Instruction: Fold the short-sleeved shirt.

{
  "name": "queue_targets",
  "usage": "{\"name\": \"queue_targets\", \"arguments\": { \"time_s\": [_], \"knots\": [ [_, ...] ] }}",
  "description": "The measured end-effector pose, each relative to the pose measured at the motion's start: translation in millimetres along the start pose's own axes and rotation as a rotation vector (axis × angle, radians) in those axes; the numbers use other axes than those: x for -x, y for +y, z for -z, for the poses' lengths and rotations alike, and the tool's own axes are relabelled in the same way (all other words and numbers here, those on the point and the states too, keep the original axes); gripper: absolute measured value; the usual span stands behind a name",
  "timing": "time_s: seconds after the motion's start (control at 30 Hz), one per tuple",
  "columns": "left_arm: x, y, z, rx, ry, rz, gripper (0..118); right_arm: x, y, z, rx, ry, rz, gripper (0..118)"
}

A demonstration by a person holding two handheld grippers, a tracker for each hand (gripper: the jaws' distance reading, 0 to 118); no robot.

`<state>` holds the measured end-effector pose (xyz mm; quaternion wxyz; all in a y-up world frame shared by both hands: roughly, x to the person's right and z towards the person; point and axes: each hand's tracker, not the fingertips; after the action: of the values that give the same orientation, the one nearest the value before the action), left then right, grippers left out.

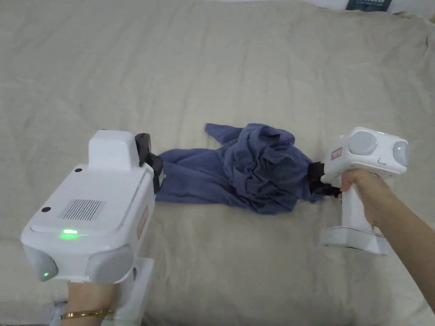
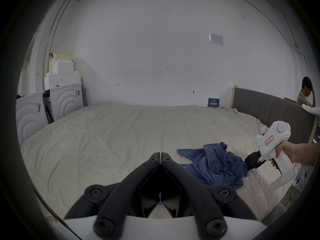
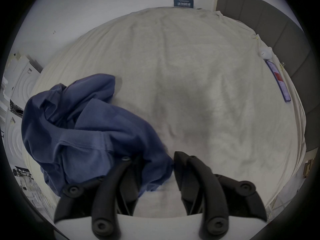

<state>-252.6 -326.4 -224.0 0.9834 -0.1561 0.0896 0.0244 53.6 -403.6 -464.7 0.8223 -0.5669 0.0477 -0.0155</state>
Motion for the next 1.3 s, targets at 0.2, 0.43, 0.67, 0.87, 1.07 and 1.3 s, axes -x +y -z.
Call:
{"name": "queue_targets", "arguments": {
  "time_s": [0.2, 0.43, 0.67, 0.87, 1.07, 1.3],
  "knots": [
    [5, -2, 5, 0.032, 0.008, -0.022, 0, 2, 2, 1, 0.003, 0.002, 0.003, 6],
    [31, 25, 34, 0.171, -0.024, -0.159, 80, 1, 3, -31, -0.078, 0.018, -0.061, 6],
    [56, 52, 107, 0.48, -0.05, -0.171, 118, -4, 7, -58, -0.131, 0.05, -0.08, 6],
    [50, 15, 150, 0.75, 0.006, 0.015, 112, -4, 3, -56, -0.132, 0.048, -0.098, 6],
    [33, -20, 152, 0.839, -0.007, 0.009, 90, -6, 0, -50, -0.123, 0.047, -0.086, 6],
    [18, -38, 148, 0.819, -0.003, 0.049, 52, -6, -1, -50, -0.128, 0.049, -0.089, 6]
  ]
}}
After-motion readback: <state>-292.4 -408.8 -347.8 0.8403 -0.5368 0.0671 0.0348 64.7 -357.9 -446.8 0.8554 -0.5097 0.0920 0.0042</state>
